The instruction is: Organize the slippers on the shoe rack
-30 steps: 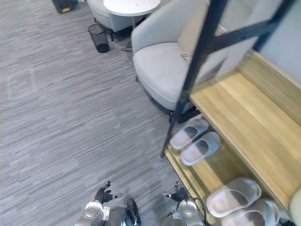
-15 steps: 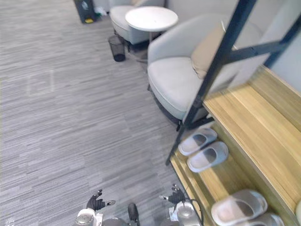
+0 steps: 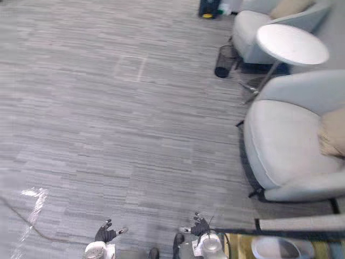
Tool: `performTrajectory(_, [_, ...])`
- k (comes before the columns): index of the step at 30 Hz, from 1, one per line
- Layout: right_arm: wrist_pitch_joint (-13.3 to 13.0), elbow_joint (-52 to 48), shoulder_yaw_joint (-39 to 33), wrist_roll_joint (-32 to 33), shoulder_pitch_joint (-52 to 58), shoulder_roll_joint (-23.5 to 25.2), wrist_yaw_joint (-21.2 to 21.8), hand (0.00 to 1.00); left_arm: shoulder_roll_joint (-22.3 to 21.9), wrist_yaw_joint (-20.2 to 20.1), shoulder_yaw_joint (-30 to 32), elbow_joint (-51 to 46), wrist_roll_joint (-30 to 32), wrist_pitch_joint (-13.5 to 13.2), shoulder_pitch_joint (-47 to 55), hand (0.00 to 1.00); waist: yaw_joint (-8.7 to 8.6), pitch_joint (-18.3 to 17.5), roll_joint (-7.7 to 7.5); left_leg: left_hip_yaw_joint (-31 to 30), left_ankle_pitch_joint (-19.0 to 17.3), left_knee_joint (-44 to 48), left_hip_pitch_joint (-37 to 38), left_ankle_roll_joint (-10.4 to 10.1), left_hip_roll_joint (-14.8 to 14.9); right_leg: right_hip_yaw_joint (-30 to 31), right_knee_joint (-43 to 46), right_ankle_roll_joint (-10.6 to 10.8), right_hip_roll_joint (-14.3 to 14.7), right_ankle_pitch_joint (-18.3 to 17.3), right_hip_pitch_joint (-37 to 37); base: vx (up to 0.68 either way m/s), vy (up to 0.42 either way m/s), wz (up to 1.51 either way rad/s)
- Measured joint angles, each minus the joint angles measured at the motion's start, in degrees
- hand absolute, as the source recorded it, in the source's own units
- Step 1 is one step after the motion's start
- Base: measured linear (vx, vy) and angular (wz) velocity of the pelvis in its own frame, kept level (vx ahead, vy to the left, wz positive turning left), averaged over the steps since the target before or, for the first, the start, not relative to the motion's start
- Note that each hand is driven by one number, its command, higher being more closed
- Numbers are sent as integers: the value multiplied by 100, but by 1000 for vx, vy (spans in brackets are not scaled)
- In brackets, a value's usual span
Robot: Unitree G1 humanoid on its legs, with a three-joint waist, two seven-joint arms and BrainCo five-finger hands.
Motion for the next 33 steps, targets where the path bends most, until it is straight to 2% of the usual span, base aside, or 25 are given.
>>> performTrajectory(1, [-3,0,26,3,-76,45,-1,0,7,7,40,-35,-44,-2,-30,0,86,35,-40,347,-135,364,-142,202,408,66,-144,-48,-10,-36,335,454,28,-16])
performTrajectory(2, [-3,-13,13,5,-159,56,-2,0,10,-4,35,-73,-45,-5,-82,0,96,96,-99,468,-265,354,-342,176,622,52,-188,-85,-69,-67,523,447,50,-5])
performTrajectory(5, [-4,-63,-39,8,-305,37,-22,0,89,-2,41,-156,-43,-12,-242,0,98,208,-216,732,-314,-316,-892,150,775,-114,-204,37,-405,-281,861,395,105,19])
performTrajectory(6, [-14,-84,-45,8,-274,-28,-47,0,83,-3,20,-157,-39,-6,-290,0,92,196,-193,985,94,-1415,-1092,333,762,-341,-205,206,-511,-383,1013,482,170,48])
performTrajectory(7, [-11,-83,-61,8,-199,-112,-60,0,21,-4,5,-159,-33,-9,-288,0,103,152,-70,1172,865,-2579,-1114,491,748,-486,-205,416,-473,-530,1194,528,194,49])
performTrajectory(8, [-6,-59,-76,6,-203,-159,-62,0,7,-7,9,-146,-31,-7,-300,0,127,173,-37,1149,1214,-2596,-1126,807,710,-506,-197,524,-476,-618,1263,582,198,79])
performTrajectory(9, [12,-52,-165,7,-224,-29,-94,0,136,7,42,-128,26,-2,-456,0,105,214,-355,1172,1117,-2680,-1118,835,322,-674,-122,498,-755,-660,1252,672,215,72])
performTrajectory(10, [12,-50,-232,6,-329,30,-99,0,195,2,34,-124,40,4,-519,0,134,225,-399,1105,1043,-2728,-1132,863,198,-656,-123,389,-778,-424,1183,659,196,75])
performTrajectory(11, [5,-48,-253,6,-384,62,-100,0,205,1,29,-116,56,9,-512,0,138,223,-402,1090,988,-2725,-1108,911,160,-665,-132,461,-778,-201,1230,642,201,30])
performTrajectory(12, [-2,-46,-248,-5,-462,106,-87,0,223,-4,34,-108,70,16,-416,0,155,222,-402,1089,764,-2678,-905,954,107,-600,56,790,-824,221,1321,444,147,17])
performTrajectory(13, [-21,-38,-251,-9,-457,120,-84,0,201,-3,29,-108,71,19,-342,0,153,222,-396,1075,618,-2693,-707,907,92,-539,525,911,-909,301,1243,433,166,11])
performTrajectory(15, [-30,41,-266,-31,-337,125,-70,0,147,-14,-27,-98,69,24,-230,0,138,224,-396,937,233,-2892,19,721,-54,-200,2927,1256,-1245,598,591,505,250,20])
performTrajectory(16, [-25,46,-262,-44,-216,130,-32,0,163,-11,-104,-22,73,27,-230,0,100,217,-402,861,124,-3037,404,672,-160,-39,4315,1234,-1331,443,53,514,229,33])
performTrajectory(18, [-17,43,-261,-43,-97,121,16,0,176,0,-190,48,75,43,-192,0,37,217,-358,735,23,-3334,925,731,-222,-66,5316,913,-1309,152,-561,371,90,27])
performTrajectory(19, [-13,44,-263,-43,36,113,24,0,170,-1,-262,55,75,45,-164,0,12,213,-323,660,7,-3646,1332,707,-236,-217,5462,608,-1255,-81,-1018,416,68,20])
performTrajectory(22, [-22,-43,-270,-40,-22,23,39,0,130,-4,-245,115,74,46,-153,0,-180,232,-255,465,-82,-3859,1842,676,-110,-646,4250,411,-1004,-620,-1970,463,-4,36])
performTrajectory(24, [-30,-36,-275,-39,-54,-13,32,0,78,-7,-248,125,75,46,-165,0,-268,231,-179,317,-184,-4042,2091,559,-3,-691,2234,478,-695,-255,-2255,465,-75,49])
performTrajectory(25, [-31,-30,-278,-38,-70,-25,26,0,63,-4,-248,125,78,43,-211,0,-295,218,-203,206,-234,-4233,2304,463,-36,-658,775,614,-617,272,-2361,548,-130,50])
performTrajectory(26, [-22,-23,-282,-39,-125,-38,32,0,62,-4,-251,135,80,42,-266,0,-339,261,-256,111,-314,-4378,2518,323,-103,-549,253,749,-654,496,-2522,572,-159,50])
performTrajectory(28, [-5,-9,-284,-40,-154,-67,31,0,62,-5,-234,182,82,36,-263,0,-412,267,-264,-20,-550,-4547,3025,116,-88,-318,297,568,-670,811,-2553,726,-274,57])
performTrajectory(29, [-4,2,-287,-40,-186,-153,28,0,30,-4,-214,275,86,31,-263,0,-454,167,-86,-184,-661,-4483,3127,-3,112,-213,641,428,-488,1239,-2616,717,-286,55])
performTrajectory(30, [-4,22,-287,-40,-192,-149,24,0,29,-16,-215,295,87,24,-263,0,-419,107,-18,-230,-656,-4232,3016,-10,187,-174,800,313,-412,1320,-2676,739,-345,45])
performTrajectory(31, [-5,15,-349,-37,-201,-160,44,0,-1,-15,-184,360,116,2,-263,0,-448,128,75,-316,-634,-3060,2611,-30,419,-209,953,96,-313,1358,-2564,731,-327,27])
performTrajectory(32, [-1,16,-414,-36,-225,-181,62,0,-58,-14,-129,389,138,6,-258,0,-448,160,184,-314,-552,-2459,2399,-100,586,-302,947,72,-232,1248,-2423,878,-340,21])
performTrajectory(33, [40,17,-496,-27,-221,-178,60,0,-189,-12,107,404,148,25,-207,0,-444,191,383,-303,134,-889,1834,-142,999,-392,807,-84,33,1050,-1984,710,-170,-2])
